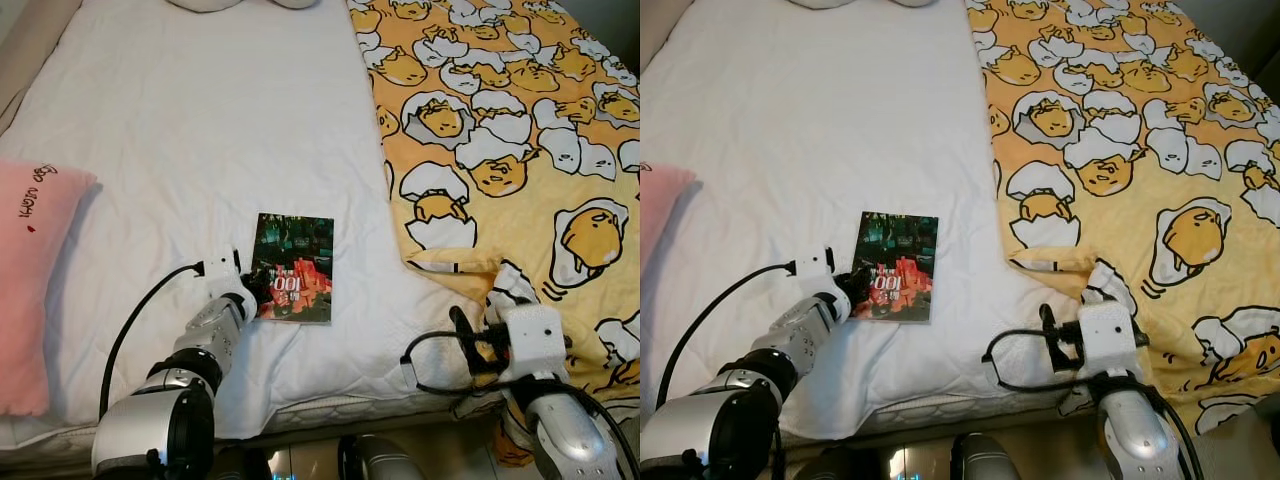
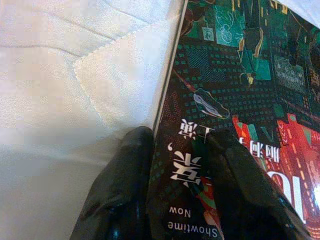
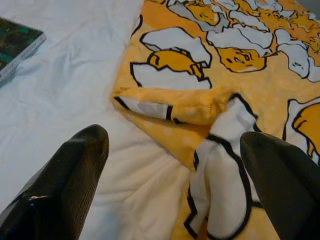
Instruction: Clean up the room
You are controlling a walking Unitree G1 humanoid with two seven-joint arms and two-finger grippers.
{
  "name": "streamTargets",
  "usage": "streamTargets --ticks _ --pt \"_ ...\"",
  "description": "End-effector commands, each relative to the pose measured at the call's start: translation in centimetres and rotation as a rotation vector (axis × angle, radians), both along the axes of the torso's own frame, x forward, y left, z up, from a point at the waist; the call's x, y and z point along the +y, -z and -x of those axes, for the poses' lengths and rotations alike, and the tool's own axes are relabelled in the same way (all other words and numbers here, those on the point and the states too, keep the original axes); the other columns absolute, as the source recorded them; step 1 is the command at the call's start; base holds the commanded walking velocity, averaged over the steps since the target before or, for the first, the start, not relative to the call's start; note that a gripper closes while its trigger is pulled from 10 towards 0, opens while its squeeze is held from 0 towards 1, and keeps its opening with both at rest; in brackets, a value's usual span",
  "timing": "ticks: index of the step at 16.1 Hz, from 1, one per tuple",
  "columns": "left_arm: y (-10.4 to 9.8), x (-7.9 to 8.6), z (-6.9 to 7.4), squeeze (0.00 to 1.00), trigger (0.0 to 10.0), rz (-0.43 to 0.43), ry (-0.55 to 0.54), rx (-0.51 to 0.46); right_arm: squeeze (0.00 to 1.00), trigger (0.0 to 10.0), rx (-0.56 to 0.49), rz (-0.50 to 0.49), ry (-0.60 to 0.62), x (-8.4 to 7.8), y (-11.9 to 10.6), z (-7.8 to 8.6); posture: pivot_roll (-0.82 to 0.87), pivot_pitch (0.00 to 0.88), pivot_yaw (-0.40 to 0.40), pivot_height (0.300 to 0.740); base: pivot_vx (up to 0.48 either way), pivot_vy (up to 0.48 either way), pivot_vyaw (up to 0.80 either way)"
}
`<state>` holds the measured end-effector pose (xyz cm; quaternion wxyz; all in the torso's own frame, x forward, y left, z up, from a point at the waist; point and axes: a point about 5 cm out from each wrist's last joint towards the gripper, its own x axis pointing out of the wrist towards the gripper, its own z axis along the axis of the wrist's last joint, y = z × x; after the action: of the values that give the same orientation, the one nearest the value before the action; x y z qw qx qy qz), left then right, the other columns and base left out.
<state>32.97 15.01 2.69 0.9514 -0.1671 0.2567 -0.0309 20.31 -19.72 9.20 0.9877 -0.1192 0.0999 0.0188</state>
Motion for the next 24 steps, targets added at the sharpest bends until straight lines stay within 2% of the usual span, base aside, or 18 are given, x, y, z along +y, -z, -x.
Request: streamTargets --ticks 1,2,4,5,8,11,12,13,14,16,17,18,19,20,21,22,24 --pt "2.0 -1.0 1.7 0.00 0.0 -0.030 0.080 0.105 0.00 10.0 0.010 -0.008 0.016 -0.2 0.3 -0.2 -0.35 0.128 -0.063 0.735 0.000 0.000 0.00" --pt "2.0 -1.4 1.7 0.00 0.0 -0.059 0.126 0.103 0.00 10.0 0.003 -0.016 0.011 0.1 0.3 -0.6 -0.35 0.121 -0.057 0.735 0.000 0.000 0.00" --pt "2.5 -1.9 2.1 0.00 0.0 -0.204 0.250 0.132 0.00 10.0 0.001 -0.023 0.004 0.5 0.6 -1.2 -0.32 0.099 -0.044 0.735 0.000 0.000 0.00" --pt "2.5 -2.0 2.1 0.00 0.0 -0.210 0.256 0.137 0.00 10.0 0.001 -0.024 0.002 0.5 0.6 -1.3 -0.32 0.099 -0.044 0.735 0.000 0.000 0.00" --pt "1.4 -1.6 1.1 0.00 0.0 -0.122 0.185 0.102 0.00 10.0 -0.021 -0.040 -0.002 1.1 0.8 -2.4 -0.30 0.057 -0.024 0.735 0.000 0.000 0.00" --pt "-1.2 -0.5 -0.9 0.00 0.0 0.105 0.087 -0.007 0.00 10.0 -0.044 -0.055 0.006 1.5 0.8 -3.5 -0.27 0.041 -0.010 0.735 0.000 0.000 0.00" --pt "-1.7 -0.3 -1.2 0.00 0.0 0.130 0.081 -0.027 0.00 10.0 -0.047 -0.058 0.006 1.6 0.9 -3.7 -0.27 0.041 -0.010 0.735 0.000 0.000 0.00" --pt "-3.3 0.6 -2.2 0.00 0.0 0.180 0.072 -0.090 0.00 10.0 -0.055 -0.066 0.003 1.9 1.0 -4.0 -0.25 0.036 -0.001 0.735 0.000 0.000 0.00" --pt "-3.6 0.8 -2.4 0.00 0.0 0.181 0.071 -0.102 0.00 10.0 -0.055 -0.067 0.003 2.0 1.0 -4.1 -0.25 0.035 0.000 0.735 0.000 0.000 0.00" --pt "-5.5 2.3 -3.3 0.00 0.0 0.136 0.091 -0.184 0.00 10.0 -0.059 -0.073 0.002 2.2 1.2 -4.4 -0.23 0.031 0.006 0.735 0.000 0.000 0.00" --pt "-6.3 2.8 -3.6 0.00 0.0 0.065 0.129 -0.224 0.00 10.0 -0.062 -0.077 0.001 2.3 1.3 -4.5 -0.22 0.031 0.008 0.735 0.000 0.000 0.00" --pt "-6.8 3.0 -3.7 0.00 0.0 -0.029 0.188 -0.263 0.00 10.0 -0.066 -0.080 0.001 2.4 1.3 -4.7 -0.22 0.029 0.010 0.735 0.000 0.000 0.00" --pt "-6.9 2.7 -3.6 0.00 0.0 -0.176 0.254 -0.301 0.00 10.0 -0.068 -0.082 0.001 2.5 1.4 -4.8 -0.21 0.029 0.012 0.735 0.000 0.000 0.00" --pt "-6.8 1.7 -3.4 0.00 10.0 -0.222 0.272 -0.333 0.00 10.0 -0.068 -0.084 -0.001 2.6 1.4 -4.8 -0.21 0.030 0.015 0.735 0.000 0.000 0.00" --pt "-6.6 0.9 -3.3 0.00 10.0 -0.230 0.250 -0.361 0.00 10.0 -0.071 -0.085 -0.004 2.8 1.5 -4.7 -0.21 0.034 0.015 0.735 0.000 0.000 0.00" --pt "-6.2 0.2 -3.0 1.00 10.0 -0.237 0.236 -0.370 0.00 10.0 -0.073 -0.084 -0.007 2.8 1.6 -4.6 -0.22 0.036 0.012 0.735 0.000 0.000 0.00" --pt "-5.5 -1.1 -2.4 1.00 10.0 -0.305 0.239 -0.402 0.00 10.0 -0.072 -0.073 -0.010 2.4 1.7 -4.2 -0.23 0.037 0.011 0.735 0.000 0.000 0.00"
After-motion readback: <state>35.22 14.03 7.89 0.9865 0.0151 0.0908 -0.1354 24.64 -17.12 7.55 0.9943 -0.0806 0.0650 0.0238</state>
